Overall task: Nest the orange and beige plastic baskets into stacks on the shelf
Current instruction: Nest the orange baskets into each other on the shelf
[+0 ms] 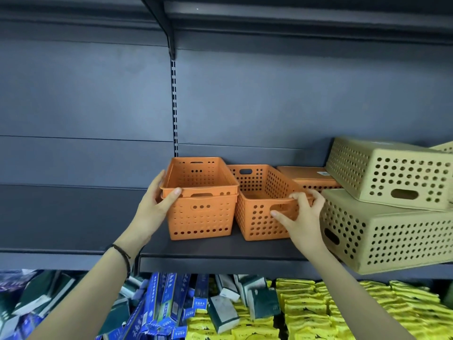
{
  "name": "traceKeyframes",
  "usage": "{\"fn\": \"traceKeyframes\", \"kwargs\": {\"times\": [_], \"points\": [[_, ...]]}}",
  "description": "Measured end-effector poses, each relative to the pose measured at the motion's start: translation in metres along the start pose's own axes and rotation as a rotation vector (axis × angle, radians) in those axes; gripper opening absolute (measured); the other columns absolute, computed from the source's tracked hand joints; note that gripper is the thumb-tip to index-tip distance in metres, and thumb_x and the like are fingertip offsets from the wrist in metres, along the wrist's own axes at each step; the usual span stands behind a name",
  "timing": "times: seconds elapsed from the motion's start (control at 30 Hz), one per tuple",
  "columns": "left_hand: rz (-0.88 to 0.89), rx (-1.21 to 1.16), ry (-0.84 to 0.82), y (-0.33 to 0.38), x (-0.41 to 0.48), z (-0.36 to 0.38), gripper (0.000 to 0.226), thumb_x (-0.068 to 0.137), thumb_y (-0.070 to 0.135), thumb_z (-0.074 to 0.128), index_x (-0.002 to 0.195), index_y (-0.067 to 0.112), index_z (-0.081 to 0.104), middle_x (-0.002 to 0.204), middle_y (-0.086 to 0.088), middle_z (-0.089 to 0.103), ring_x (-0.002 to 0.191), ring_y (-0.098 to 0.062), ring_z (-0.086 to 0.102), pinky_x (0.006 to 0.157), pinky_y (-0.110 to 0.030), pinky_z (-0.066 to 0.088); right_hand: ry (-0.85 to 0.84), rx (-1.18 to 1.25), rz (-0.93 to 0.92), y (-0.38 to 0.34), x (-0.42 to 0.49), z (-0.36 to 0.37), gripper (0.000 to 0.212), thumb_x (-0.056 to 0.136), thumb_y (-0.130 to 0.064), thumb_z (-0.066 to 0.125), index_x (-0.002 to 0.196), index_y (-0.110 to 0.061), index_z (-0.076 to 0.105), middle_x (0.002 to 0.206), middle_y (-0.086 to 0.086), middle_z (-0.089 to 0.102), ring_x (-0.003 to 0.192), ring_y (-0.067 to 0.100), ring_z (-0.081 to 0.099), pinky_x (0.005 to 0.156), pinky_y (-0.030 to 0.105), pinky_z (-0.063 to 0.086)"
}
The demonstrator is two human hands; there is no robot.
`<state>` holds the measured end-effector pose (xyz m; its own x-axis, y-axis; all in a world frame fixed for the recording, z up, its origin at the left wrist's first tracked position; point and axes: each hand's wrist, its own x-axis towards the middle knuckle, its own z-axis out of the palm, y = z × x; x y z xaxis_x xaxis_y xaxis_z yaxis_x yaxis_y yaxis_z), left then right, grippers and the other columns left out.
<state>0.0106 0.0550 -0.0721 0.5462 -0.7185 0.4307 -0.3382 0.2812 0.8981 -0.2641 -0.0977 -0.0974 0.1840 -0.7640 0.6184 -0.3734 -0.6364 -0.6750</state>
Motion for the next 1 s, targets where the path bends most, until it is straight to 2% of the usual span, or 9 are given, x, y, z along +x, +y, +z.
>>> {"fn": "traceKeyframes", "kwargs": {"times": [0.13, 0.23, 0.4, 0.5, 0.57, 0.67, 0.83, 0.9, 1.0], "points": [[0.0, 0.011, -0.005, 0.001, 0.001, -0.004, 0.05, 0.093, 0.023, 0.057, 0.134, 0.043, 0.036, 0.11, 0.027, 0.06, 0.092, 0.022, 0.059, 0.069, -0.002, 0.046, 0.089, 0.015, -0.023, -0.001, 0.007, -0.004, 0.049, 0.069, -0.024, 0.085, 0.106, -0.023, 0.052, 0.141, 0.009, 0.023, 0.126, 0.019, 0.032, 0.101, 0.021, 0.027], [-0.018, 0.016, 0.015, -0.001, 0.001, -0.007, 0.056, 0.094, 0.024, 0.056, 0.141, 0.039, 0.031, 0.108, 0.033, 0.059, 0.094, 0.018, 0.058, 0.08, -0.006, 0.043, 0.14, 0.037, -0.052, -0.005, 0.012, -0.01, 0.05, 0.07, -0.026, 0.084, 0.107, -0.022, 0.051, 0.139, 0.01, 0.024, 0.119, 0.01, 0.029, 0.094, 0.01, 0.025], [-0.046, 0.029, 0.023, -0.002, 0.002, -0.009, 0.072, 0.093, 0.032, 0.057, 0.153, 0.025, 0.019, 0.129, 0.009, 0.051, 0.115, -0.006, 0.05, 0.096, -0.026, 0.037, 0.262, 0.114, -0.131, -0.019, 0.023, -0.016, 0.048, 0.07, -0.025, 0.085, 0.105, -0.019, 0.052, 0.136, 0.014, 0.027, 0.119, 0.009, 0.029, 0.093, -0.004, 0.021], [-0.07, 0.021, 0.033, 0.0, 0.002, -0.009, 0.073, 0.091, 0.033, 0.059, 0.153, 0.024, 0.022, 0.13, 0.006, 0.052, 0.115, -0.007, 0.05, 0.095, -0.026, 0.038, 0.313, 0.152, -0.184, -0.039, 0.033, -0.015, 0.047, 0.07, -0.025, 0.085, 0.102, -0.021, 0.05, 0.131, 0.01, 0.026, 0.124, 0.017, 0.031, 0.102, 0.014, 0.029], [-0.085, 0.015, 0.037, 0.003, 0.002, -0.009, 0.072, 0.091, 0.033, 0.06, 0.153, 0.024, 0.023, 0.128, 0.007, 0.052, 0.11, -0.004, 0.05, 0.092, -0.023, 0.038, 0.331, 0.177, -0.221, -0.054, 0.043, -0.011, 0.047, 0.071, -0.025, 0.085, 0.102, -0.019, 0.05, 0.127, 0.005, 0.024, 0.125, 0.022, 0.034, 0.103, 0.019, 0.032], [-0.117, 0.013, 0.031, 0.009, 0.002, -0.008, 0.07, 0.091, 0.031, 0.06, 0.152, 0.022, 0.026, 0.119, 0.013, 0.052, 0.093, 0.009, 0.051, 0.079, -0.011, 0.038, 0.315, 0.228, -0.245, -0.082, 0.06, -0.001, 0.046, 0.072, -0.027, 0.084, 0.103, -0.019, 0.051, 0.128, 0.007, 0.025, 0.121, 0.018, 0.035, 0.095, 0.0, 0.025], [-0.149, 0.034, 0.043, 0.018, 0.005, -0.006, 0.064, 0.093, 0.025, 0.059, 0.149, 0.015, 0.03, 0.093, 0.026, 0.048, 0.079, 0.016, 0.046, 0.057, -0.004, 0.039, 0.177, 0.294, -0.243, -0.123, 0.075, 0.035, 0.047, 0.073, -0.028, 0.083, 0.106, -0.019, 0.051, 0.125, 0.002, 0.023, 0.113, 0.01, 0.035, 0.086, -0.007, 0.023], [-0.156, 0.042, 0.021, 0.024, 0.003, -0.006, 0.054, 0.094, 0.02, 0.058, 0.144, 0.016, 0.037, 0.09, 0.024, 0.048, 0.078, 0.014, 0.045, 0.052, -0.001, 0.04, 0.117, 0.279, -0.247, -0.128, 0.073, 0.05, 0.049, 0.074, -0.03, 0.082, 0.11, -0.017, 0.052, 0.124, -0.002, 0.022, 0.112, 0.008, 0.035, 0.087, -0.002, 0.025], [-0.188, 0.05, -0.012, 0.031, -0.002, -0.004, 0.026, 0.094, 0.016, 0.056, 0.117, 0.027, 0.048, 0.094, 0.022, 0.052, 0.083, 0.005, 0.049, 0.053, 0.004, 0.037, 0.078, 0.238, -0.272, -0.13, 0.07, 0.061, 0.053, 0.074, -0.036, 0.081, 0.115, -0.018, 0.053, 0.127, -0.002, 0.023, 0.117, 0.011, 0.036, 0.099, 0.02, 0.036]]}}
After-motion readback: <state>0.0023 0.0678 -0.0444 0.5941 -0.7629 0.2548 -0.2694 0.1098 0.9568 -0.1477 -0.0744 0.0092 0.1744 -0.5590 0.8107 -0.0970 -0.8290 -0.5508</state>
